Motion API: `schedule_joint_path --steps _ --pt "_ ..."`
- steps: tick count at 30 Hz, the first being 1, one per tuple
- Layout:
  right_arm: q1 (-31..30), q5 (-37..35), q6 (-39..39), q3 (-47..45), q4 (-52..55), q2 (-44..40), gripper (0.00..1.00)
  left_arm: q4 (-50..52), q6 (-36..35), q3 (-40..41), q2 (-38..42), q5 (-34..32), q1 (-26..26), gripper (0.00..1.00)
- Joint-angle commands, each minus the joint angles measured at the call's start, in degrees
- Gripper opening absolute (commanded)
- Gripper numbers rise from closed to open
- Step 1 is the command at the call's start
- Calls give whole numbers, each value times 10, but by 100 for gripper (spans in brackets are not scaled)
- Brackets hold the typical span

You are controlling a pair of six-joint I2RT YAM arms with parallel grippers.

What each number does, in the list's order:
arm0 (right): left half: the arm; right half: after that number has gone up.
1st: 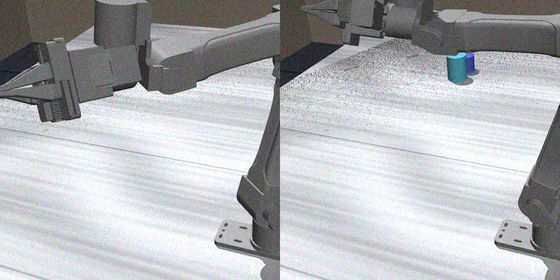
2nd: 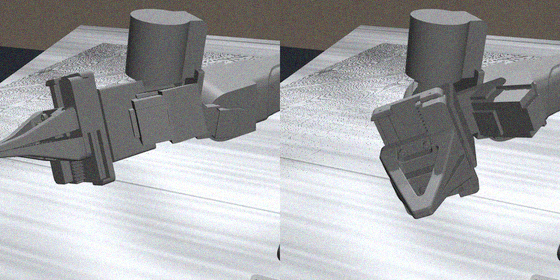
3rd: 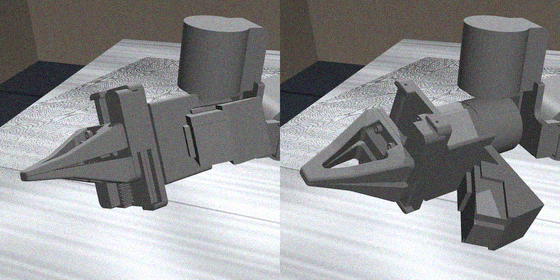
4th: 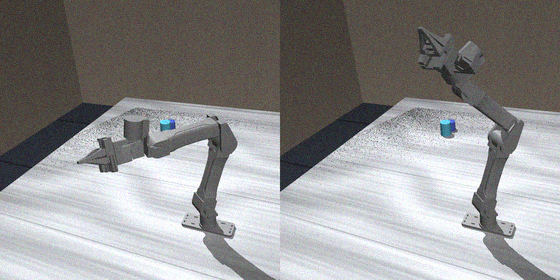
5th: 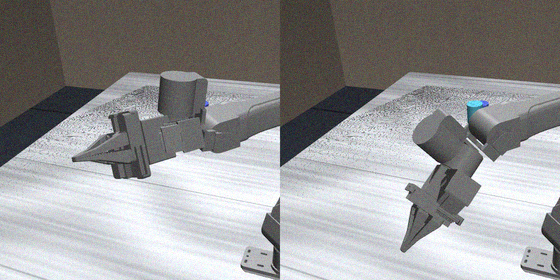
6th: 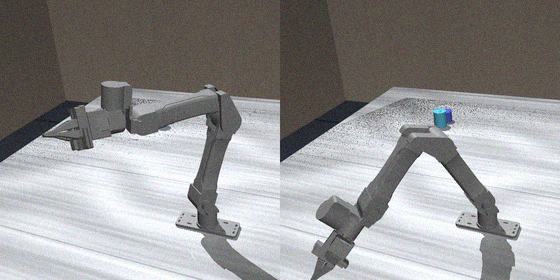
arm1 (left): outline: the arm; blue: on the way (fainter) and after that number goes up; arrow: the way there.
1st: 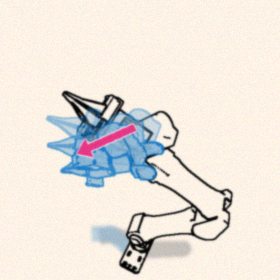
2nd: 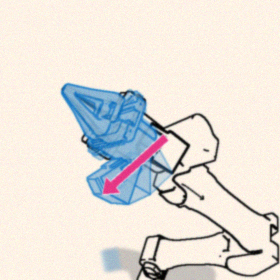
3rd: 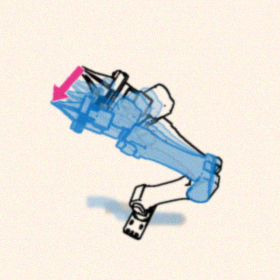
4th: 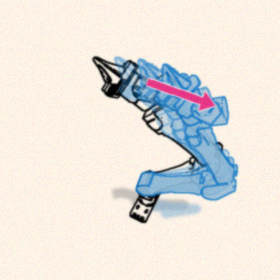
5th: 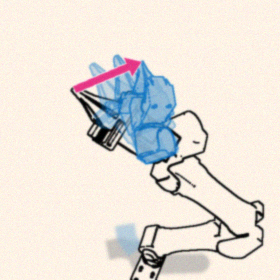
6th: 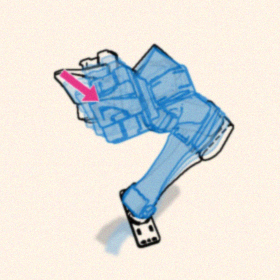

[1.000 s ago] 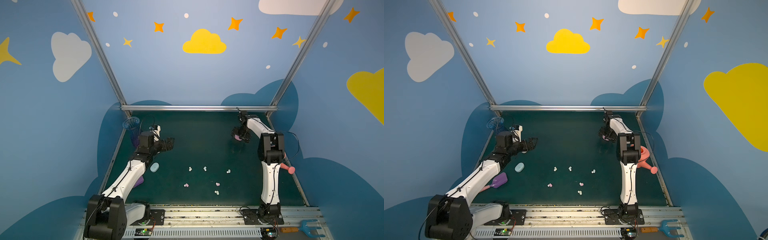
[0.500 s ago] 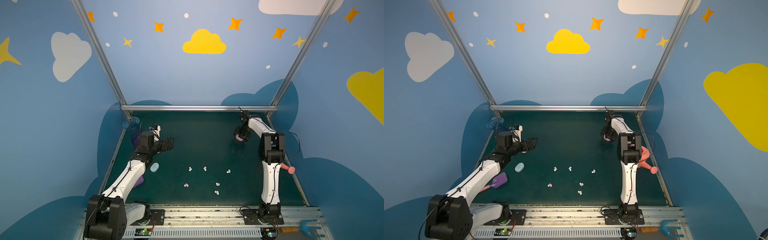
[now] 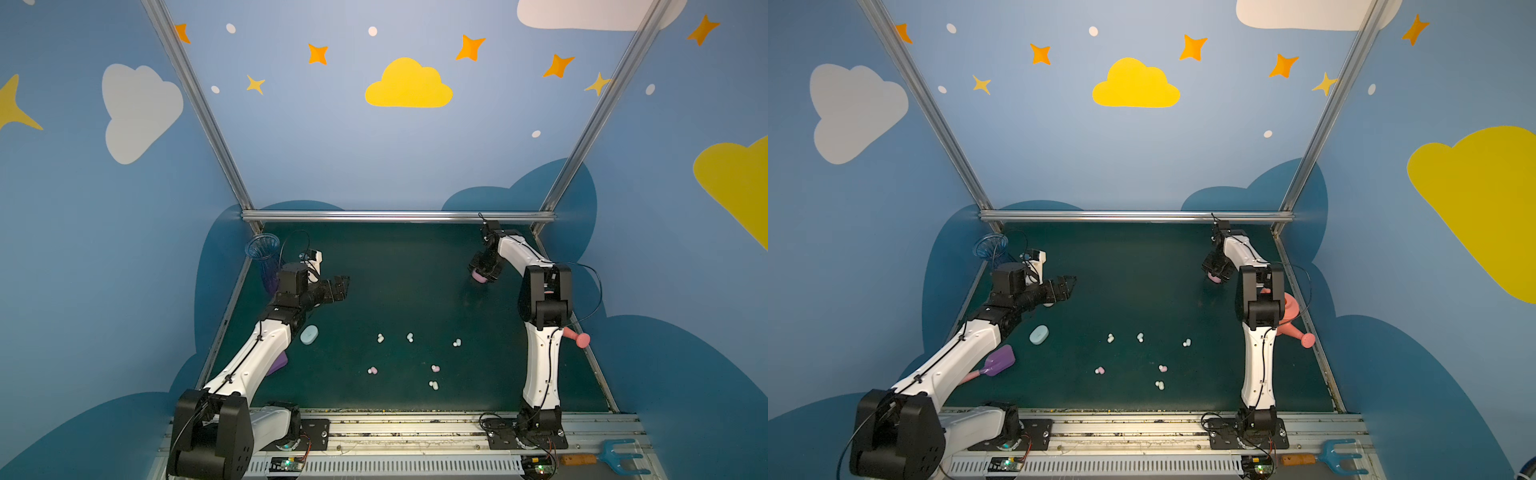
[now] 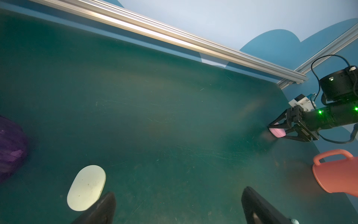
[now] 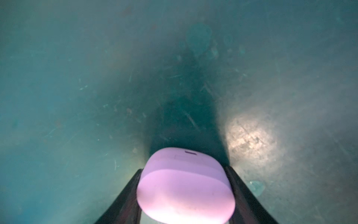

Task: Insert wireless bluetooth earbuds into charging case
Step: Pick up the charging case from the top-right of the table, then pass the charging case.

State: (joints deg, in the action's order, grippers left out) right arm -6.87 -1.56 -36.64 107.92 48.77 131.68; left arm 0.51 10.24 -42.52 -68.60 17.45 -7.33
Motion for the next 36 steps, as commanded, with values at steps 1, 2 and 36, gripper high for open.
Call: schedule_joint_path --steps 1,2,36 --pt "-5 37 21 -43 -7 -40 48 10 -21 -23 -7 14 -17 100" --pt "-7 42 28 -54 -9 -53 48 16 -27 -23 -7 14 -26 100" --pt "-199 432 141 -384 -41 -555 47 -27 -232 -97 -97 136 -355 100"
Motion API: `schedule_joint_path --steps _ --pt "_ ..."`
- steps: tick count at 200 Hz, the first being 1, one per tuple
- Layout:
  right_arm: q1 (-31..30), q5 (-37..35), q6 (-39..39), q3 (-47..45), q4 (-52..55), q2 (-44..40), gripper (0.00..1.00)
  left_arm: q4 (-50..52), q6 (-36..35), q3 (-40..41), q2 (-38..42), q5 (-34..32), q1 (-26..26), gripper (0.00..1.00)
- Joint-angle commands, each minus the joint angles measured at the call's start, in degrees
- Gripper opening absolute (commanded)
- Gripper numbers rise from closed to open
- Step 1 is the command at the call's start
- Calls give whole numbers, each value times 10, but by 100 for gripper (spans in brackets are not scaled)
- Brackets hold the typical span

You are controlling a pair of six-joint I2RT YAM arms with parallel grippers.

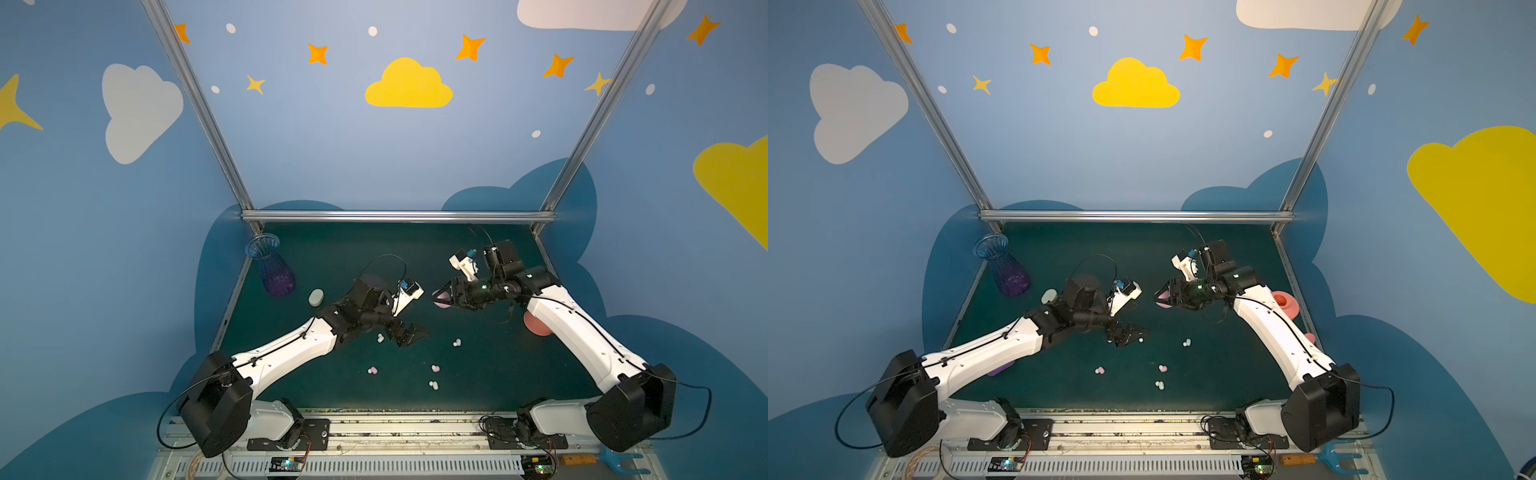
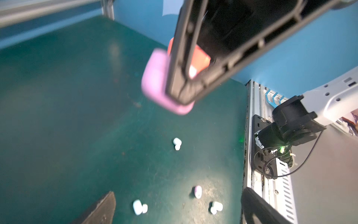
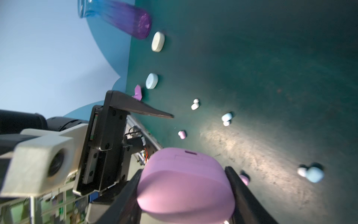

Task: Insert wireless bluetooth earbuds into charging case
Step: Pass the charging case.

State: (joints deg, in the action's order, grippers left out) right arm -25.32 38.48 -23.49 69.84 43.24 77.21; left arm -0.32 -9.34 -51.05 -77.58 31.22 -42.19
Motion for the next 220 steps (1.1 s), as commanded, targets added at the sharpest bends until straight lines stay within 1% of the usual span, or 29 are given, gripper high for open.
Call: schedule_joint_path --steps 1,28,61,79,124,170,220 --pt "-20 33 9 -4 14 -10 47 -21 -40 -11 -9 -1 -8 100" --pt "-46 35 6 0 14 -8 47 -57 -40 10 -1 -2 -13 100" --pt "-72 30 1 8 17 0 47 -65 -50 19 15 -16 -18 100" --pt "-80 27 0 9 16 4 48 -64 -58 21 20 -19 -21 98" --pt "-87 27 5 19 27 13 47 -49 -74 18 22 -16 -34 84" --pt "-88 34 11 21 37 19 47 -41 -92 19 29 -27 -48 75" --pt "-88 33 9 26 40 23 47 -45 -99 25 38 -29 -56 63"
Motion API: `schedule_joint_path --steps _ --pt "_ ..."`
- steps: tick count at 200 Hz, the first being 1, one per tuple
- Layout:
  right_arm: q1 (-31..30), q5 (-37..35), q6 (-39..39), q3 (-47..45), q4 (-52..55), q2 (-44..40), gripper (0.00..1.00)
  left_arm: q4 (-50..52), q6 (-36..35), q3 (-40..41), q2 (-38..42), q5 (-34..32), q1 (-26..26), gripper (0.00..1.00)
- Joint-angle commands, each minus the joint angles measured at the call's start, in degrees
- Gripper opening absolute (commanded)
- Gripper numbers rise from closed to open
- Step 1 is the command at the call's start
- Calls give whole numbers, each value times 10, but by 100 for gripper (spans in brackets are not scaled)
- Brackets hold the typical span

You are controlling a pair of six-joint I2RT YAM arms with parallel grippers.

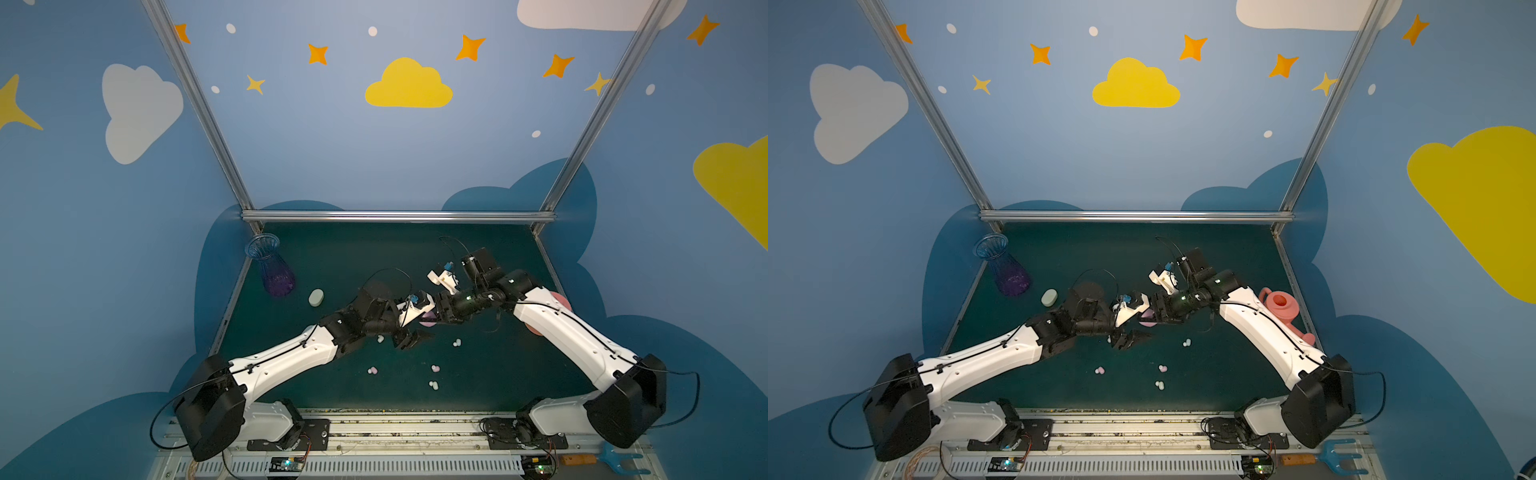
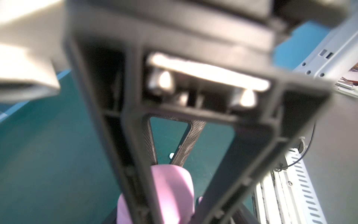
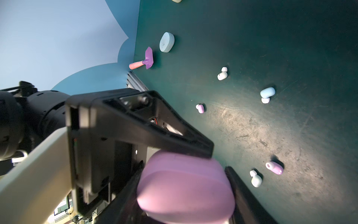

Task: Insert wireless bluetooth earbuds into charging case
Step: Pass the charging case.

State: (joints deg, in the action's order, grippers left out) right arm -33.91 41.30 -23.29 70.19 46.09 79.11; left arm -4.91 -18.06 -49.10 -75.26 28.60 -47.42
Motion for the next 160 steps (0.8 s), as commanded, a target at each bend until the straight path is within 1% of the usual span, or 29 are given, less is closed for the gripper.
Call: schedule_joint_path --steps 1,32,82,100,160 --pt "-2 5 7 23 12 4 47 1 -12 5 15 -2 -3 63" --pt "-2 6 2 24 8 4 47 9 -17 2 14 4 -4 57" --pt "-1 9 -4 29 7 6 47 27 -24 -7 6 22 -7 52" --pt "-1 13 -7 29 4 5 47 32 -26 -9 5 22 -9 49" --pt "-3 20 -16 27 -6 8 47 21 -22 -6 12 21 -9 47"
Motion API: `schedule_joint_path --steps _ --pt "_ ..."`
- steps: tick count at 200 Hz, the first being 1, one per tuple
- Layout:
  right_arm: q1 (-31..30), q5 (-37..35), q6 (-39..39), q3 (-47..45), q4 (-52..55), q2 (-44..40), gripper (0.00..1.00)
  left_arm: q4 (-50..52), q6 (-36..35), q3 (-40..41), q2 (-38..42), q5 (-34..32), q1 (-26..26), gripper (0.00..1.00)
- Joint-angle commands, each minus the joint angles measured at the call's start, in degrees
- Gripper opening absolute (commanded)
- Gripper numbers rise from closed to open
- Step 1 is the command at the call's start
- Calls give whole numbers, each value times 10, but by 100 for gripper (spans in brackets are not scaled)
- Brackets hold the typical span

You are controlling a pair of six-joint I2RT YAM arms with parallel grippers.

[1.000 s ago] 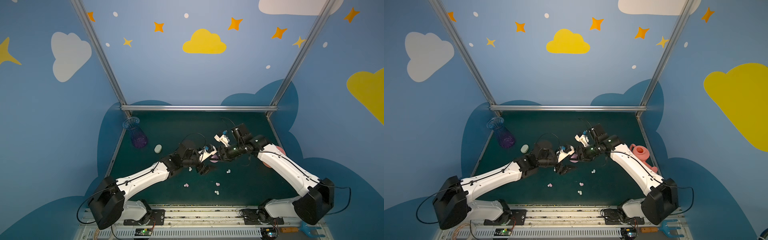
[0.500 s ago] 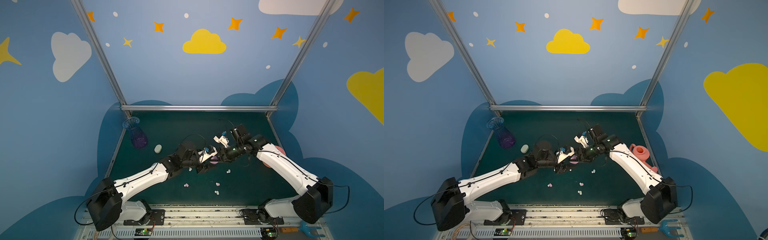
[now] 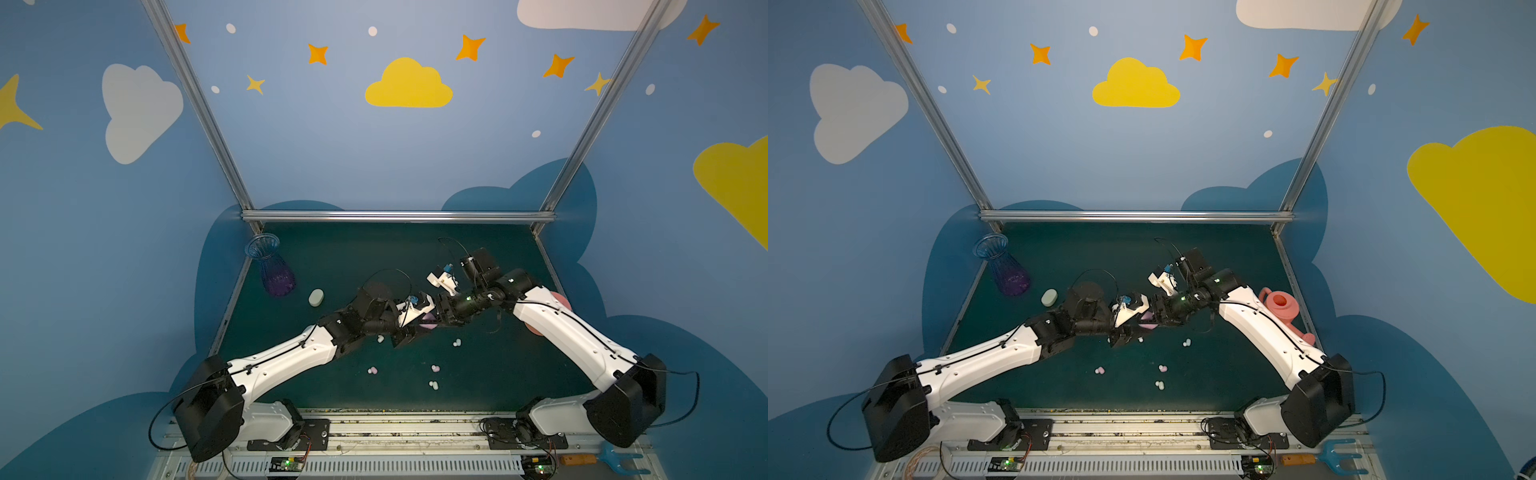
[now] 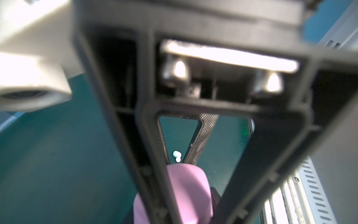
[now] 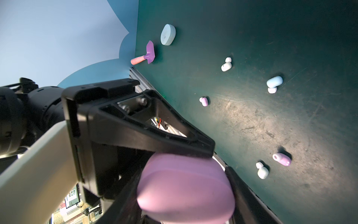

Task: Insert wireless bluetooth earbuds into charging case
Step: Pass the charging case.

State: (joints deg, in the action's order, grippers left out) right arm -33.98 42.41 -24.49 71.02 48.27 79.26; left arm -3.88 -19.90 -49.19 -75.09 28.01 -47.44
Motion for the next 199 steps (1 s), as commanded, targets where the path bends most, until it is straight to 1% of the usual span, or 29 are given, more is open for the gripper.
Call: schedule_joint_path --steps 1,35,86,124,148,159,173,199 --pt "-2 9 -4 19 -28 7 47 10 -3 -4 10 27 -9 47" --pt "-4 11 -6 20 -28 10 47 6 0 -5 10 33 -9 48" --pt "-4 11 -6 25 -24 15 46 5 2 -6 11 38 -9 46" --pt "-6 12 -7 25 -24 16 46 5 2 -6 13 41 -9 41" --pt "-6 12 -7 26 -24 16 47 7 2 -6 11 40 -10 35" --pt "-6 12 -7 26 -24 15 49 11 -1 -8 11 40 -9 33" --pt "-6 12 -8 26 -25 12 56 18 -3 -12 11 37 -9 29" --pt "-3 12 -8 26 -26 2 66 19 6 -14 12 21 -9 18"
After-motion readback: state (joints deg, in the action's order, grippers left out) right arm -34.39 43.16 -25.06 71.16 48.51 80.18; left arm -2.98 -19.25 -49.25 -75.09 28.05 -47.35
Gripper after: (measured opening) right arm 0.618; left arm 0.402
